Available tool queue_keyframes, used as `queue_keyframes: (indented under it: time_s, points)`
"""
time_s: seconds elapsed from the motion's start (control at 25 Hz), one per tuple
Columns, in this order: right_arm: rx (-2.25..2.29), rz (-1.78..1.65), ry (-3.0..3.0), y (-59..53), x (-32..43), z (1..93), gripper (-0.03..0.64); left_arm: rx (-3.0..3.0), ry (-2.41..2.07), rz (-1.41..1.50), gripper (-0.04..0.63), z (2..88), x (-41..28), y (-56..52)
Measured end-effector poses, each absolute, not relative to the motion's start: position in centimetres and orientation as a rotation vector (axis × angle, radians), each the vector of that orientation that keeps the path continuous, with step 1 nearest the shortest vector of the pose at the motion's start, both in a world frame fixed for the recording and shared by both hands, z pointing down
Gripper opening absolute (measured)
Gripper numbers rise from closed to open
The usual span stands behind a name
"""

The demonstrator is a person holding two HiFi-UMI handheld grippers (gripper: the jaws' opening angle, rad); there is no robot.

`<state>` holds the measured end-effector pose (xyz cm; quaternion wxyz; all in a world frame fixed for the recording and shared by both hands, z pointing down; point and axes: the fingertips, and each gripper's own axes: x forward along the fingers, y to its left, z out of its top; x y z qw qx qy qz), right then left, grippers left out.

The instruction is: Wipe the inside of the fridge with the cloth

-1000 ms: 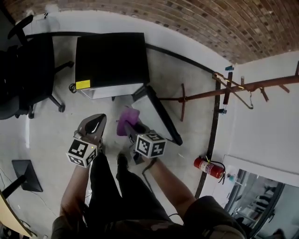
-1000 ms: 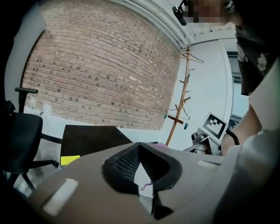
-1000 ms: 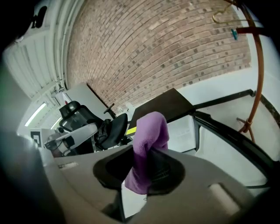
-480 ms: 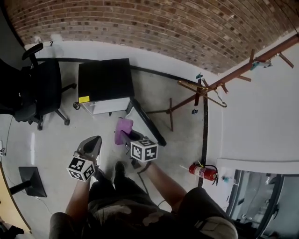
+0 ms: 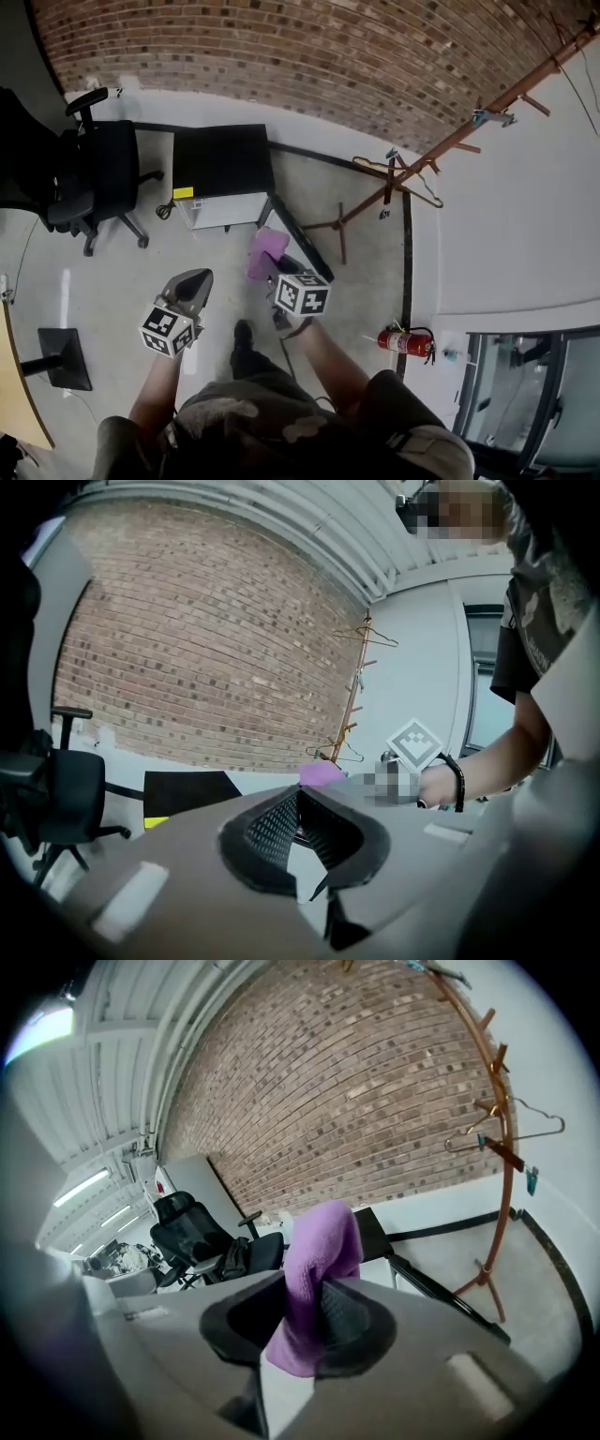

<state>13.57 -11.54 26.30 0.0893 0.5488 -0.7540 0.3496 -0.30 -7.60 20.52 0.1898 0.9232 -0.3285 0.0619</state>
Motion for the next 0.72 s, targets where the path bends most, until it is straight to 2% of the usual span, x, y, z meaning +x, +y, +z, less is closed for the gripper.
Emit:
queue_keyframes:
  time_s: [0.32,0.72]
  points:
    - [1.648,1.028,-2.213,-3.6,8.8,26.3,0.078,2.583,-0.958,0.164,0.017,20.4,-7.2,-0.8]
    - [1.735,1.0,-2.208,9.3,4.3,24.7,0.078,2.641,-0.947,0.061,0.017,18.0,-12.2,10.1]
